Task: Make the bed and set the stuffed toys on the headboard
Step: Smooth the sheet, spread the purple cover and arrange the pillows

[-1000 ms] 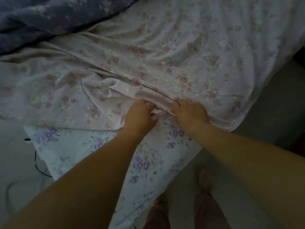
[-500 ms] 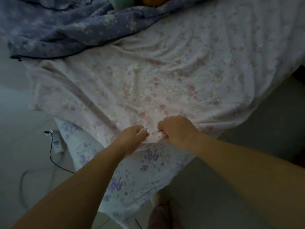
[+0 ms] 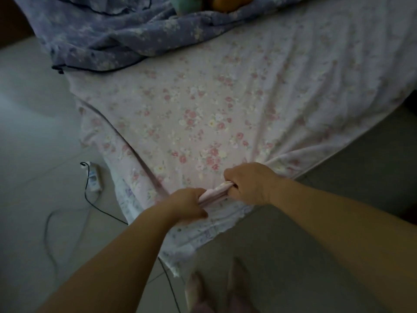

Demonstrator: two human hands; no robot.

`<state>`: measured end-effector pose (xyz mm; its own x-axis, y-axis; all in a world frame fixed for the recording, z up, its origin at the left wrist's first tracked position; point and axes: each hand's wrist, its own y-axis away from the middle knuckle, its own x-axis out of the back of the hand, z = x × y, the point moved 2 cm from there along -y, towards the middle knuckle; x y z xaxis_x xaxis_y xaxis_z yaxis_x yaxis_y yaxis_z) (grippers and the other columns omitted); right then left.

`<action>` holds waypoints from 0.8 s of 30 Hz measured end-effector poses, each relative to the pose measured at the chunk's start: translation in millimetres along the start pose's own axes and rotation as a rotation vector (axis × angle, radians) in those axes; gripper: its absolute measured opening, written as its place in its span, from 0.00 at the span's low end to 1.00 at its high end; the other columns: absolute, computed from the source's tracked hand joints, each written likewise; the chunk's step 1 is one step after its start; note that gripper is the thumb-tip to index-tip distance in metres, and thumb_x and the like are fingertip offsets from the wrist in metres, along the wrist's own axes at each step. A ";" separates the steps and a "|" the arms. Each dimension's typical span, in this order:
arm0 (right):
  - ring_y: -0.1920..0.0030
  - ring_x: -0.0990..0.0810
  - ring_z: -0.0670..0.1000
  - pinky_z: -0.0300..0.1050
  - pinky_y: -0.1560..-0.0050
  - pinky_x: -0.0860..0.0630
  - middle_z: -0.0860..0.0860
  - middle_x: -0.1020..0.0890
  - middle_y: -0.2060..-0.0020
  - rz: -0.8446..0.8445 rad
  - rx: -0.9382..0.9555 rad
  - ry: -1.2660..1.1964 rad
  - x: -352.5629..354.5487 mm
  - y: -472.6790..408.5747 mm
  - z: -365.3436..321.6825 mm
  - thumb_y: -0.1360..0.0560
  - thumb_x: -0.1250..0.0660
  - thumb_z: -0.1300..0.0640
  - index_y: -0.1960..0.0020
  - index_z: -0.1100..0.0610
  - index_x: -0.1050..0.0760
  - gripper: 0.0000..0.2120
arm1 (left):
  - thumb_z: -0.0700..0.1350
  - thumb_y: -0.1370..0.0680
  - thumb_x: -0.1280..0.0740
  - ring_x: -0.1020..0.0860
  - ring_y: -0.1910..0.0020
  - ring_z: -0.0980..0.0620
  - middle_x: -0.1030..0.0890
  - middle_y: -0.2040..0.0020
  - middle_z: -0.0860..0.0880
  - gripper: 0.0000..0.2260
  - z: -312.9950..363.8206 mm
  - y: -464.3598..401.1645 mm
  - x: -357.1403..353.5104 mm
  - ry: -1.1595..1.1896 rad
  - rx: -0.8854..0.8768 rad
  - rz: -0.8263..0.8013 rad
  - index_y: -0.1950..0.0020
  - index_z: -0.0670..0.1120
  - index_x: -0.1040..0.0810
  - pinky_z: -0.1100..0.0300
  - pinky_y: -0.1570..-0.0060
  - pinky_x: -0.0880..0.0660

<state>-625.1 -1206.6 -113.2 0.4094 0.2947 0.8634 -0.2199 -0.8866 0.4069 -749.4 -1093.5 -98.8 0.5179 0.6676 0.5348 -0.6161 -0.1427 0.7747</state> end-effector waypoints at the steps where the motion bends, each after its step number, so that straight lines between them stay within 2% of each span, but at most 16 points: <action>1: 0.57 0.24 0.56 0.45 0.59 0.32 0.53 0.20 0.54 0.027 0.026 0.033 -0.3 2.5 -1.9 0.24 0.43 0.42 0.54 0.51 0.35 0.12 | 0.45 0.25 0.32 0.26 0.39 0.47 0.24 0.37 0.46 0.22 -1.7 0.4 0.1 0.003 -0.007 -0.002 0.31 0.51 0.31 0.61 0.43 0.32; 3: 0.54 0.23 0.56 0.46 0.56 0.31 0.52 0.22 0.53 0.009 0.039 0.114 -2.6 5.5 -3.4 0.28 0.40 0.34 0.50 0.51 0.34 0.21 | 0.44 0.25 0.33 0.25 0.41 0.47 0.24 0.38 0.46 0.22 -5.1 -0.1 -2.6 0.006 -0.026 -0.008 0.31 0.51 0.31 0.60 0.44 0.31; 4: 0.53 0.24 0.56 0.47 0.54 0.31 0.51 0.23 0.52 -0.027 0.034 0.173 -4.9 6.1 -5.0 0.29 0.39 0.33 0.47 0.52 0.34 0.24 | 0.44 0.25 0.33 0.25 0.41 0.47 0.24 0.38 0.46 0.23 -7.9 -1.2 -5.3 0.003 -0.037 -0.013 0.31 0.52 0.31 0.60 0.45 0.30; 5: 0.51 0.25 0.56 0.47 0.53 0.31 0.52 0.24 0.50 -0.048 0.035 0.242 -6.5 6.1 -6.2 0.28 0.38 0.36 0.45 0.53 0.34 0.23 | 0.44 0.25 0.33 0.25 0.41 0.47 0.24 0.37 0.46 0.24 -9.5 -2.3 -7.3 -0.003 -0.047 -0.019 0.30 0.52 0.32 0.60 0.44 0.30; 8: 0.47 0.27 0.58 0.47 0.58 0.36 0.56 0.27 0.46 0.011 -0.011 0.320 -17.2 8.4 -10.6 0.22 0.42 0.58 0.41 0.55 0.34 0.10 | 0.44 0.25 0.32 0.27 0.37 0.47 0.26 0.34 0.47 0.28 -13.4 -4.0 -11.4 -0.031 -0.073 -0.060 0.27 0.53 0.36 0.60 0.42 0.33; 10: 0.47 0.28 0.59 0.48 0.59 0.38 0.57 0.28 0.46 0.021 -0.107 0.288 -29.7 14.4 -12.7 0.22 0.45 0.62 0.40 0.56 0.33 0.11 | 0.43 0.26 0.31 0.29 0.35 0.48 0.29 0.31 0.48 0.30 -15.2 -1.9 -15.8 -0.051 -0.088 -0.091 0.26 0.52 0.37 0.60 0.39 0.34; 12: 0.44 0.29 0.59 0.48 0.57 0.37 0.57 0.29 0.44 -0.054 -0.171 0.263 -46.0 20.2 -15.5 0.20 0.46 0.61 0.38 0.55 0.33 0.12 | 0.43 0.26 0.30 0.29 0.35 0.48 0.28 0.33 0.48 0.27 -17.8 1.0 -24.3 -0.113 -0.098 -0.106 0.29 0.50 0.34 0.60 0.41 0.32; 15: 0.42 0.28 0.58 0.50 0.50 0.29 0.57 0.28 0.43 -0.195 -0.192 0.227 -60.8 26.1 -19.2 0.20 0.44 0.59 0.37 0.54 0.30 0.12 | 0.43 0.28 0.30 0.27 0.40 0.46 0.25 0.43 0.47 0.18 -21.1 5.8 -40.2 -0.198 -0.124 -0.129 0.40 0.48 0.28 0.59 0.49 0.32; 17: 0.41 0.27 0.57 0.49 0.46 0.28 0.56 0.27 0.41 -0.275 -0.212 0.157 -62.6 29.1 -20.9 0.21 0.44 0.61 0.39 0.53 0.28 0.13 | 0.43 0.28 0.30 0.26 0.43 0.47 0.24 0.45 0.47 0.16 -24.1 10.8 -49.4 -0.227 -0.130 -0.186 0.41 0.48 0.26 0.59 0.51 0.31; 20: 0.42 0.25 0.56 0.45 0.48 0.30 0.54 0.25 0.40 -0.463 -0.226 0.140 -63.0 31.8 -26.8 0.24 0.41 0.61 0.40 0.52 0.27 0.14 | 0.40 0.27 0.31 0.24 0.57 0.47 0.24 0.55 0.46 0.07 -32.0 18.2 -63.1 -0.061 -0.105 -0.291 0.51 0.45 0.24 0.56 0.58 0.25; 22: 0.46 0.24 0.54 0.46 0.51 0.29 0.52 0.24 0.42 -0.622 -0.225 0.183 -62.7 31.4 -34.8 0.25 0.39 0.62 0.40 0.53 0.26 0.14 | 0.38 0.26 0.31 0.24 0.56 0.50 0.24 0.54 0.47 0.08 -37.9 23.6 -69.9 0.016 -0.103 -0.295 0.48 0.45 0.22 0.57 0.55 0.23; 24: 0.47 0.25 0.53 0.45 0.53 0.30 0.51 0.24 0.44 -0.688 -0.226 0.206 -60.6 26.9 -47.3 0.25 0.37 0.62 0.40 0.54 0.25 0.15 | 0.40 0.26 0.31 0.24 0.49 0.51 0.22 0.47 0.48 0.13 -44.8 26.5 -73.8 0.070 -0.116 -0.282 0.43 0.47 0.22 0.59 0.47 0.24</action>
<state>-697.7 -1231.5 -140.4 0.3507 0.8362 0.4216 -0.1596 -0.3902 0.9068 -830.5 -1113.8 -132.9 0.6384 0.7181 0.2771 -0.5199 0.1368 0.8432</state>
